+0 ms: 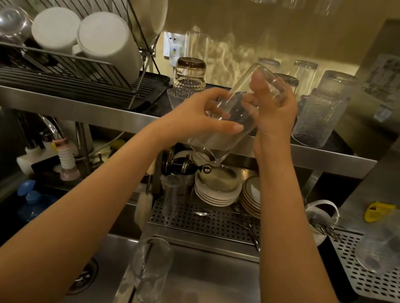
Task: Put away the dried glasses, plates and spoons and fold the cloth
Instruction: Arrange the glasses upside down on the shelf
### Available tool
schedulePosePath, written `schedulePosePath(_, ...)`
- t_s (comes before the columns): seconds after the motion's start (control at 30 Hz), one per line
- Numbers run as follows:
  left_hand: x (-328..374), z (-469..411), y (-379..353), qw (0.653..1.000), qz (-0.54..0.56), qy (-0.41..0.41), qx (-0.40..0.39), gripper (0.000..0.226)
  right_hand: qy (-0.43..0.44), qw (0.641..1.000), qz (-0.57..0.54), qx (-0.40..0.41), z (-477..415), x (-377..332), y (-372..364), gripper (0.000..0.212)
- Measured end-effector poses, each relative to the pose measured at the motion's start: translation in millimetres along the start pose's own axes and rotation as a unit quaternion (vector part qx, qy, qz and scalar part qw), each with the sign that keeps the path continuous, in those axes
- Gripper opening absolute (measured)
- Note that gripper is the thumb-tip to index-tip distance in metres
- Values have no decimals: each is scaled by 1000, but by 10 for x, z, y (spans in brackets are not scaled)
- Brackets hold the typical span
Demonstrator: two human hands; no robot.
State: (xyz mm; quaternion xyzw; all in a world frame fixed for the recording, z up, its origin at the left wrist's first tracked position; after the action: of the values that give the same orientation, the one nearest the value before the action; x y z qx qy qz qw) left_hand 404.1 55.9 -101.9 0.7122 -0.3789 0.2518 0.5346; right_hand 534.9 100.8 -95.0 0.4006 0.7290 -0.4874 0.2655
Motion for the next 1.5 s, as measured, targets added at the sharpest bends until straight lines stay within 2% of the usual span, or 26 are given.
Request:
schedulePosePath(0.13,27,-98,51,999,31,-13,38,66,0,1000,23,-6,-130,-27,-76,65)
schedulePosePath(0.23,34,-190,107,996,56,-12,64,66,1,996,78,-36,-262,-47,-137,61)
schedulePosePath(0.37,68,-358,218,993,86,-4,81,53,-12,987,138,-75,-411,-35,-238,49)
schedulePosePath(0.53,141,-609,335,993,97,-7,73,55,3,994,107,-25,-617,-54,-362,62)
schedulePosePath(0.77,211,-1022,476,995,67,-39,68,53,83,986,146,0,-1053,-160,-540,58)
schedulePosePath(0.93,211,-1343,692,990,77,-59,104,27,141,973,183,-4,-1411,-149,-607,67)
schedulePosePath(1.1,21,-1720,854,988,-41,-36,144,29,152,965,216,1,-1769,32,-641,70)
schedulePosePath(1.27,-258,-2028,954,969,-172,2,177,33,114,959,258,-24,-2076,375,-642,71)
schedulePosePath(1.4,-433,-2141,929,955,-249,14,164,37,89,954,285,-29,-2214,657,-601,67)
schedulePosePath(1.5,-527,-2192,924,947,-269,8,176,43,78,952,295,-31,-2295,814,-588,79)
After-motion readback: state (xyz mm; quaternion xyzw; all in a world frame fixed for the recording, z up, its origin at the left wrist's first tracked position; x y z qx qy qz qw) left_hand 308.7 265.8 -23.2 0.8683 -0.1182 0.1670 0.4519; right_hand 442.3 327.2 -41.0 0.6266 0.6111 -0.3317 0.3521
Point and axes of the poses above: each hand's wrist, its own z-axis away from the middle knuckle, its own y-axis out of the back of the hand, x = y × z, the point moved 2 cm from there along -z, towards the middle knuckle, and after that the axes turned 8 degrees about -z, right-handed, at the moved point
